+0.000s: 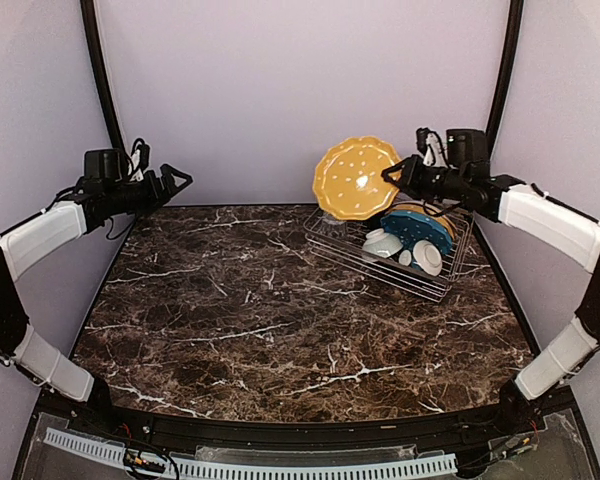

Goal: Unload the mixed dishes from the dish rack
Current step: Place the plate in the corner of the board.

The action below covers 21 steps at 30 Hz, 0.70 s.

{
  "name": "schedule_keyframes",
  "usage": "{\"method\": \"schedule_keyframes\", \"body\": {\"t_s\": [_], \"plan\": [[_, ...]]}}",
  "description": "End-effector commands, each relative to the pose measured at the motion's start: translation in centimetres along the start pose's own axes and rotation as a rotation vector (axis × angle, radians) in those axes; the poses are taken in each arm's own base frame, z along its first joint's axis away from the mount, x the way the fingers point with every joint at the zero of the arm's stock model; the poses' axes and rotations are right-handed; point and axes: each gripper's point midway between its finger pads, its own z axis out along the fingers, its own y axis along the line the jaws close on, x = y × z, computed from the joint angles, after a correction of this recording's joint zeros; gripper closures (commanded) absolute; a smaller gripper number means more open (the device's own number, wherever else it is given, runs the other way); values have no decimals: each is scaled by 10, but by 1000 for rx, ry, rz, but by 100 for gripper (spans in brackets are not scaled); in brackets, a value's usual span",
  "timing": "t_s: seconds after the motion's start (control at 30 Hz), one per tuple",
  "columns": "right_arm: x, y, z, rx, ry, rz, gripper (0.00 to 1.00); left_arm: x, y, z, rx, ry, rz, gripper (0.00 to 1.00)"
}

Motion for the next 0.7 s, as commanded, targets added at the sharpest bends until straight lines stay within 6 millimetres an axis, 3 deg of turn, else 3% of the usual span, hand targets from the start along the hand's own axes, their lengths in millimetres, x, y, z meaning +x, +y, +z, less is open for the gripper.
{"method": "schedule_keyframes", "body": {"t_s": [0.0,0.17,0.33,0.47,0.67], "plan": [[56,79,34,-269,151,38,100,-15,10,-10,-89,-61,-15,1],[158,119,77,-381,419,53,100,-14,21,-11,-140,-82,-30,1],[251,146,105,-467,640,80,100,-15,25,-10,-147,-103,-38,1],[297,170,118,-543,746,81,100,-14,19,-9,-105,-112,-25,1],[349,186,138,-538,817,86,100,-8,9,0,-19,-70,-51,1]]}}
